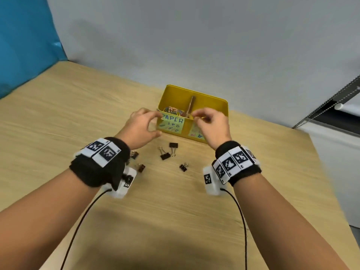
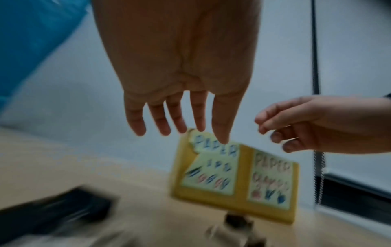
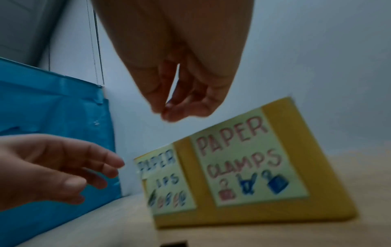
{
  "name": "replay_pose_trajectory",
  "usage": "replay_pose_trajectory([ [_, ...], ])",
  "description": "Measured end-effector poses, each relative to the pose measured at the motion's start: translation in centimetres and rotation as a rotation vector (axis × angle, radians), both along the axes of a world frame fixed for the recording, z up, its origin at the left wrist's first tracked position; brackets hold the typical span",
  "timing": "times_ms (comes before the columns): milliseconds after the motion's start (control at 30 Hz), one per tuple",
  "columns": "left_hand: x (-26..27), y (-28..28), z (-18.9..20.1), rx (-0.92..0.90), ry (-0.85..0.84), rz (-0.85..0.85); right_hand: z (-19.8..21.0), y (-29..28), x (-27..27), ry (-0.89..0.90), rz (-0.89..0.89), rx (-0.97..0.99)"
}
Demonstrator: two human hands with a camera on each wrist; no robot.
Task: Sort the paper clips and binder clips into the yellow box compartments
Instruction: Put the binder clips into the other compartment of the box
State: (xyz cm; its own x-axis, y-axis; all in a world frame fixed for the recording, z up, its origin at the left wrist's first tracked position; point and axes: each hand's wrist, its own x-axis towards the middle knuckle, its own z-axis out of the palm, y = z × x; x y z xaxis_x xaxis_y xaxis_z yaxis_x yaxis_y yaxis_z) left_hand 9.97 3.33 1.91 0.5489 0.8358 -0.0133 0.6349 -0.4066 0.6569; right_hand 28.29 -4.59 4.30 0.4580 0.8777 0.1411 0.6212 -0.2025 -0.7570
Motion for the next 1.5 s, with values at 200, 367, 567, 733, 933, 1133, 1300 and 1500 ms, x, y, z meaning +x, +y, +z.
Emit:
replay_pose_trajectory([
  [200,-7.1,-0.1,-2.1,-0.083,0.471,0.15,-3.6,0.0,-4.7,-0.346,0.357,-0.696],
  [367,-8.6,-1.2,-3.3,-0.269,0.547,0.132,-6.0,0.8,-6.6,-0.535,0.485,-0.829],
  [567,-7.4,-1.0,-4.3,-0.126,0.381,0.091,-6.8,-0.1,-7.3,-0.489,0.406,-0.602],
  [733,-5.9,-1.9,-4.0,-0.147,0.293,0.018,-6.1,-1.2,-6.1,-0.324,0.387,-0.587],
  [933,-3.5,-3.1,-4.4,-0.168,0.195,-0.07,-5.9,-1.9,-5.3,-0.263,0.316,-0.557],
  [1133,-2.9,-3.3,-4.3,-0.16,0.173,-0.106,-6.2,-2.6,-4.4,-0.166,0.26,-0.55],
  [1300,-2.3,-3.8,-4.2,-0.072,0.299,-0.207,-6.3,-2.4,-5.3,-0.317,0.342,-0.588],
  [1500,-3.0,-3.2,-3.8,-0.102,0.183,-0.113,-5.8,-2.7,-5.5,-0.283,0.355,-0.589],
])
